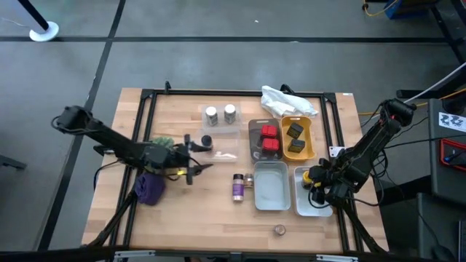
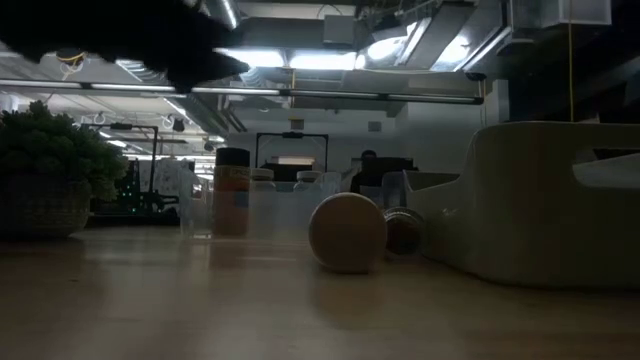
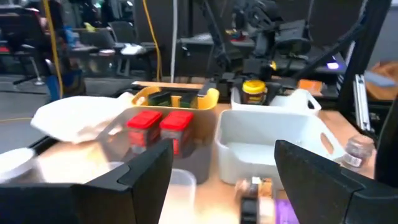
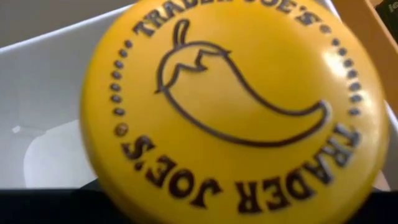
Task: Sort spices by type
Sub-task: Put the yellow seasoning bottle into the white bin
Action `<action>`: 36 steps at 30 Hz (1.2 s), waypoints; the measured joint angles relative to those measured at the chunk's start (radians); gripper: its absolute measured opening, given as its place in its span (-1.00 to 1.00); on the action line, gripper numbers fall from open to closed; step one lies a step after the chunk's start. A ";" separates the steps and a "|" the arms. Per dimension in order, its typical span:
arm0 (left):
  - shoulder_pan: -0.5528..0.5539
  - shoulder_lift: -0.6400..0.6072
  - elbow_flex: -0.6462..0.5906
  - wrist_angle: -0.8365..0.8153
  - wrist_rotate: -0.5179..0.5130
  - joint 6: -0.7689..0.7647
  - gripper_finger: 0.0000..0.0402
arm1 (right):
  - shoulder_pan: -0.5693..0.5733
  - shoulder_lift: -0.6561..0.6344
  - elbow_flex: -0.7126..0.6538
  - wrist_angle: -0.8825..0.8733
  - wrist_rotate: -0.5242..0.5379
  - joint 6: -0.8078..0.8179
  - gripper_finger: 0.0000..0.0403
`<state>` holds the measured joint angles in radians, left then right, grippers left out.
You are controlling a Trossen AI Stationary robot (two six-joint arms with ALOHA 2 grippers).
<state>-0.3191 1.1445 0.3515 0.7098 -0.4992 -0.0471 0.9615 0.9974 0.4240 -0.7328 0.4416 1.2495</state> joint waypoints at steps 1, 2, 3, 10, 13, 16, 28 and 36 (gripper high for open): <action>-0.002 -0.022 -0.035 0.026 -0.006 0.000 0.32 | 0.000 0.000 0.000 0.000 0.000 0.000 0.20; -0.003 -0.042 -0.069 0.052 -0.013 -0.001 0.32 | 0.000 0.000 0.000 0.000 0.000 0.000 0.20; -0.003 -0.059 -0.103 0.071 -0.018 -0.001 0.32 | 0.000 0.000 0.000 0.000 0.000 0.000 0.20; 0.019 -0.181 -0.282 0.170 -0.045 -0.002 0.32 | 0.000 0.000 0.000 0.002 -0.002 0.000 0.20; 0.034 -0.241 -0.327 0.174 -0.046 0.000 0.32 | 0.000 0.000 0.000 0.004 -0.002 0.000 0.20; 0.049 -0.298 -0.342 0.136 -0.052 0.029 0.32 | 0.000 0.000 0.000 0.007 -0.004 0.000 0.20; 0.113 -0.508 -0.342 -0.019 -0.071 0.209 0.32 | 0.000 0.001 -0.001 0.025 -0.006 0.000 0.20; 0.145 -0.667 -0.342 -0.178 -0.070 0.163 0.32 | 0.000 0.001 -0.001 0.035 -0.005 0.000 0.20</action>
<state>-0.1737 0.4770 0.0097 0.5320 -0.5697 0.1161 0.9615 0.9985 0.4229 -0.6979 0.4370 1.2491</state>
